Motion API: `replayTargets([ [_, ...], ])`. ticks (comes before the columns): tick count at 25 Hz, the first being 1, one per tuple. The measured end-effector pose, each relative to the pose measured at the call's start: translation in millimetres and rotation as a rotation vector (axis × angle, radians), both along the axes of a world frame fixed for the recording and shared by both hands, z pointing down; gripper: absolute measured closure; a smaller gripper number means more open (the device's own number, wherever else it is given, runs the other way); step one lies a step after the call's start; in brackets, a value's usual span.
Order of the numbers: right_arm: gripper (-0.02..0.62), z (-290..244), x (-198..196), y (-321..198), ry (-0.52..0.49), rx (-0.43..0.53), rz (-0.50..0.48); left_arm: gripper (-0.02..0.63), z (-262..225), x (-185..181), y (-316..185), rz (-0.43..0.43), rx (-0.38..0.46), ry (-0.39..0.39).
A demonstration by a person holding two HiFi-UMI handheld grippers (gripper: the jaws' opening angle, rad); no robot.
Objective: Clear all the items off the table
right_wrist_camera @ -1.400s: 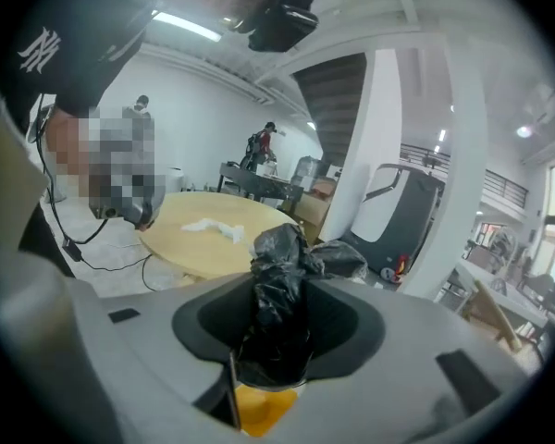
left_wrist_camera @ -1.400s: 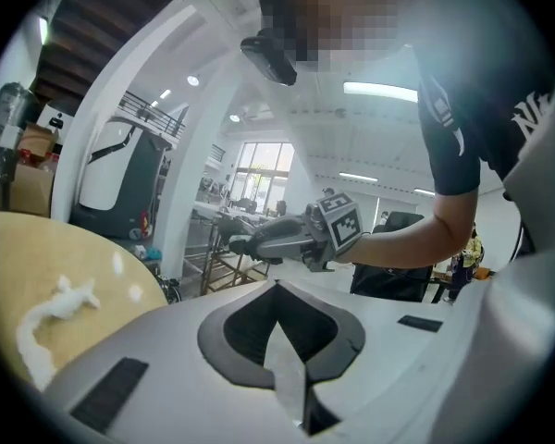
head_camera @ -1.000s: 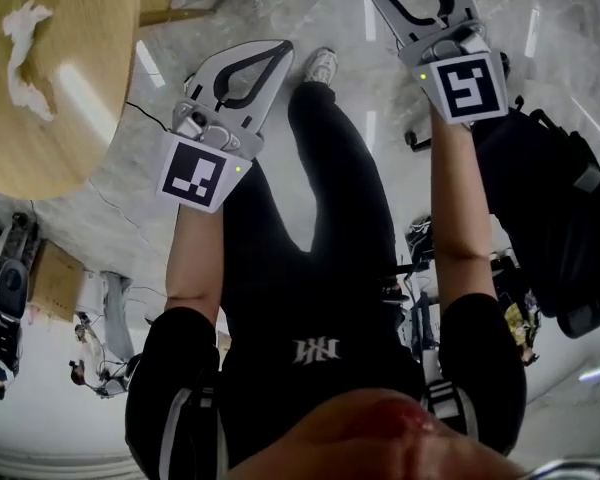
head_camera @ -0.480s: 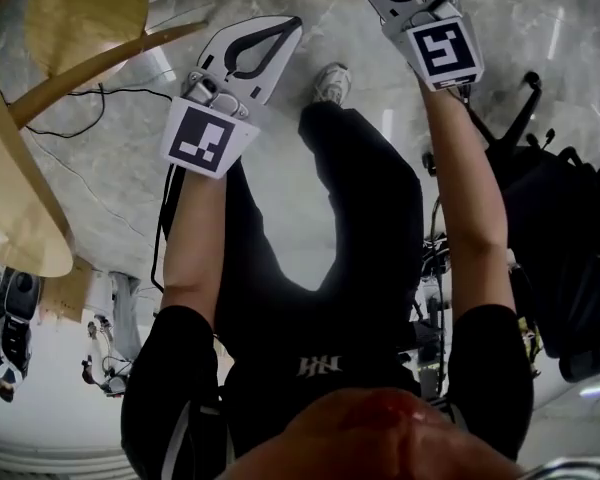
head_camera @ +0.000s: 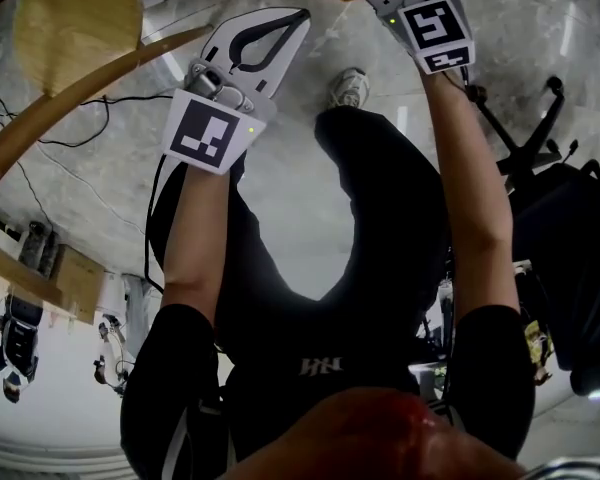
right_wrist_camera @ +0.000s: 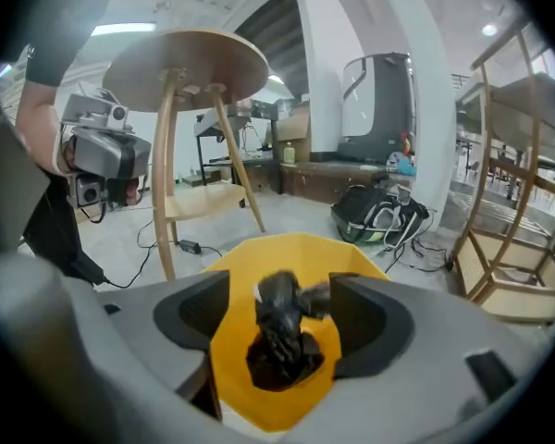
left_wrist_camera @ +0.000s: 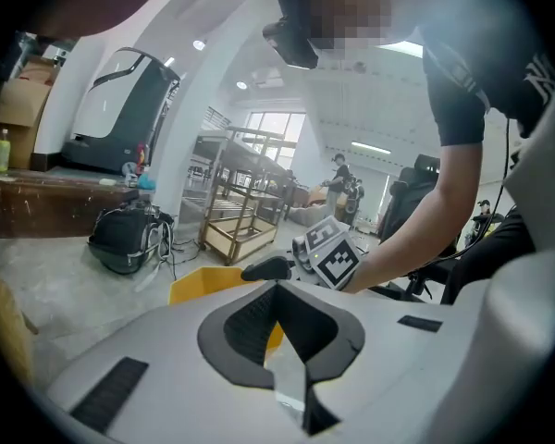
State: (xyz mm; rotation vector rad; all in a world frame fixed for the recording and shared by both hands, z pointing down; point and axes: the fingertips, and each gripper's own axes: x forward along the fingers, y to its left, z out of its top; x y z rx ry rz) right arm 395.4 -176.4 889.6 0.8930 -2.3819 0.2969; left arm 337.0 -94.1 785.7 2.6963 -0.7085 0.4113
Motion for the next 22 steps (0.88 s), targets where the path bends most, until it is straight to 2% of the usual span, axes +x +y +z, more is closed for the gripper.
replayTargets([
  [3, 0.250, -10.0, 1.6, 1.4, -0.002, -0.010, 0.018, 0.594, -11.9, -2.0, 1.5, 0.006, -0.007, 0.000],
  [6, 0.250, -44.0, -2.4, 9.9, -0.005, -0.013, 0.007, 0.594, -48.0, -2.4, 5.3, 0.010, -0.012, 0.034],
  [8, 0.321, -82.5, -7.4, 19.5, -0.025, -0.021, 0.000, 0.594, -88.9, -0.9, 10.9, 0.018, -0.009, 0.069],
  [10, 0.456, -128.7, -9.4, 28.1, -0.039, -0.011, -0.010, 0.594, -134.5, 3.2, 16.2, 0.026, 0.007, 0.104],
  [11, 0.479, -151.8, -9.3, 32.1, -0.038, -0.003, -0.017, 0.594, -157.0, 5.7, 18.3, 0.028, 0.016, 0.121],
  [14, 0.482, -224.6, -18.1, 52.0, -0.035, 0.016, -0.045, 0.594, -231.7, 3.6, 26.5, 0.024, 0.024, 0.166],
  [17, 0.580, -319.5, -39.2, 74.0, -0.067, 0.068, -0.075, 0.594, -320.0, -14.5, 37.3, 0.036, 0.039, 0.166],
  [20, 0.589, -420.2, -69.2, 87.8, -0.126, 0.127, -0.100, 0.594, -403.0, -46.1, 44.4, 0.036, 0.069, 0.142],
  [22, 0.591, -484.6, -102.5, 100.6, -0.165, 0.161, -0.142, 0.594, -454.6, -75.5, 50.7, 0.026, 0.100, 0.121],
])
